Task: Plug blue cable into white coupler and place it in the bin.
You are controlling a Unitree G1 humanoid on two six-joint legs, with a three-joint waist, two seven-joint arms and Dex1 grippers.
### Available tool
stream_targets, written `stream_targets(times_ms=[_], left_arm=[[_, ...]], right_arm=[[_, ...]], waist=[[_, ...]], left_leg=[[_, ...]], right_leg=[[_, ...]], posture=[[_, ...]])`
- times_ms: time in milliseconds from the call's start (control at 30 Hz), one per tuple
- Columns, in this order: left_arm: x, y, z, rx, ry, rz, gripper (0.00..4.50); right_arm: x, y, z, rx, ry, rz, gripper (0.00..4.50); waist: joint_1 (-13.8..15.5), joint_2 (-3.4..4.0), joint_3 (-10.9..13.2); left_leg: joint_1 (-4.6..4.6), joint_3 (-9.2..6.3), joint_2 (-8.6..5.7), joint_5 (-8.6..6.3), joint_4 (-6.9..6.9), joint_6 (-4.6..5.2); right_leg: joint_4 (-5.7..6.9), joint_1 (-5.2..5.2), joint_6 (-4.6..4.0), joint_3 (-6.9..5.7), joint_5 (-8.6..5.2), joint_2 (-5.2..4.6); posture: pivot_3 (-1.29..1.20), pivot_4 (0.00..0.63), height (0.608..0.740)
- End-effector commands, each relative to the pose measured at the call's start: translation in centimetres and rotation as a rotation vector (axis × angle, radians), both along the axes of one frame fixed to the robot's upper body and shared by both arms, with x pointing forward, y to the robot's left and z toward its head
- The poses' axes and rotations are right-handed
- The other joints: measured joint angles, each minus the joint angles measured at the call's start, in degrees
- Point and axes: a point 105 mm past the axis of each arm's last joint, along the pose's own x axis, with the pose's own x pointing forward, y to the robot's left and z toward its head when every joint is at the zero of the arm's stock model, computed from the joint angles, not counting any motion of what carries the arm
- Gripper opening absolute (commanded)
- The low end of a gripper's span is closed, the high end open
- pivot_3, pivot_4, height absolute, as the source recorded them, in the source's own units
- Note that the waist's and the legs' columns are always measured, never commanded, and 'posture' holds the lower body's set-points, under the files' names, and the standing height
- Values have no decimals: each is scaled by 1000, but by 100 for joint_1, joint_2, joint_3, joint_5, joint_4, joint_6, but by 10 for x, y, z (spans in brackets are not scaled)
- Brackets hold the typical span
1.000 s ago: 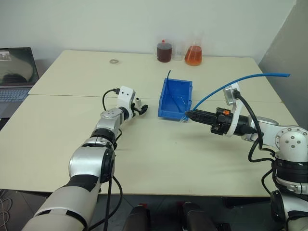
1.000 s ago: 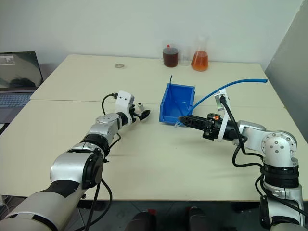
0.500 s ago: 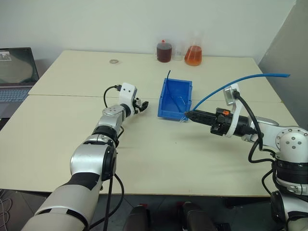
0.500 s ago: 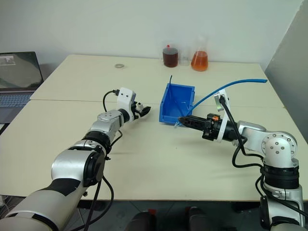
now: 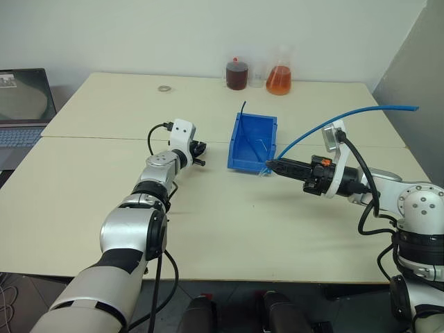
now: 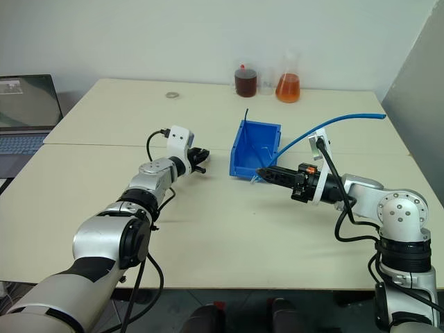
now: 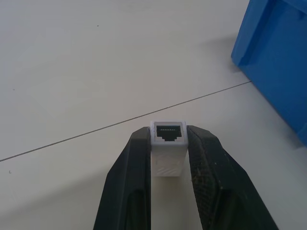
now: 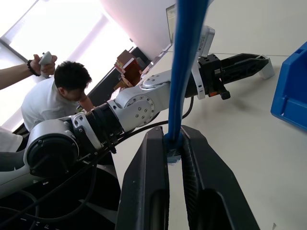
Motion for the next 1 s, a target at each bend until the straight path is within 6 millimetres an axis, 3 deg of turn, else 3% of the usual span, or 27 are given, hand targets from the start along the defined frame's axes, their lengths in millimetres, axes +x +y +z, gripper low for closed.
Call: stream_targets(times_ms=[33, 233, 400, 533, 633, 733, 867, 1000], left_arm=[[4, 2, 15, 5, -40, 2, 769], [0, -1, 13, 6, -48, -66, 769], [-16, -8, 18, 9, -57, -310, 769], [-46, -4, 13, 25, -34, -568, 769], [-83, 1, 8, 65, -5, -760, 769], [-104, -1, 6, 78, 4, -833, 769], [-132, -16, 4, 88, -3, -939, 769], [-151, -48, -5, 101, -52, -1053, 769]], right_arm=[[-3, -2, 13, 20, -53, 1, 110], [-1, -2, 13, 18, -55, 0, 110], [-1, -1, 14, 16, -62, -3, 110], [-2, 0, 14, 6, -72, 5, 110], [-3, 4, 14, -11, -82, 32, 110], [-3, 7, 12, -34, -92, 52, 110], [-2, 12, 6, -79, -117, 80, 110], [-1, 23, -11, -191, -194, 120, 110]], waist=[[0, 0, 0], [0, 0, 0], [-11, 0, 0], [-80, 1, 0], [-141, 2, 0], [-136, 2, 0], [-107, 3, -1], [-84, 3, -1]], left_leg=[[0, 0, 0, 0, 0, 0], [0, 0, 0, 0, 0, 0], [2, 2, -3, 1, 0, -1], [5, 5, -1, 1, 0, -1], [6, 1, 15, 1, -1, -1], [8, -2, 21, 1, 0, -1], [11, -9, 19, 1, 3, -1], [16, -16, 11, 2, 7, 0]], right_leg=[[0, 0, 0, 0, 0, 0], [1, 0, 0, 0, 0, 0], [3, 0, 0, 0, 0, 1], [8, 0, -4, 1, -3, 2], [12, 0, -8, 3, -5, 0], [16, 0, -9, 3, -5, 0], [20, 4, -9, -1, -6, -1], [18, 16, -7, -9, -7, -8]], posture=[[0, 150, 740], [0, 150, 740], [0, 150, 740], [0, 150, 740], [0, 150, 740], [0, 150, 740], [0, 150, 740], [0, 150, 740]])
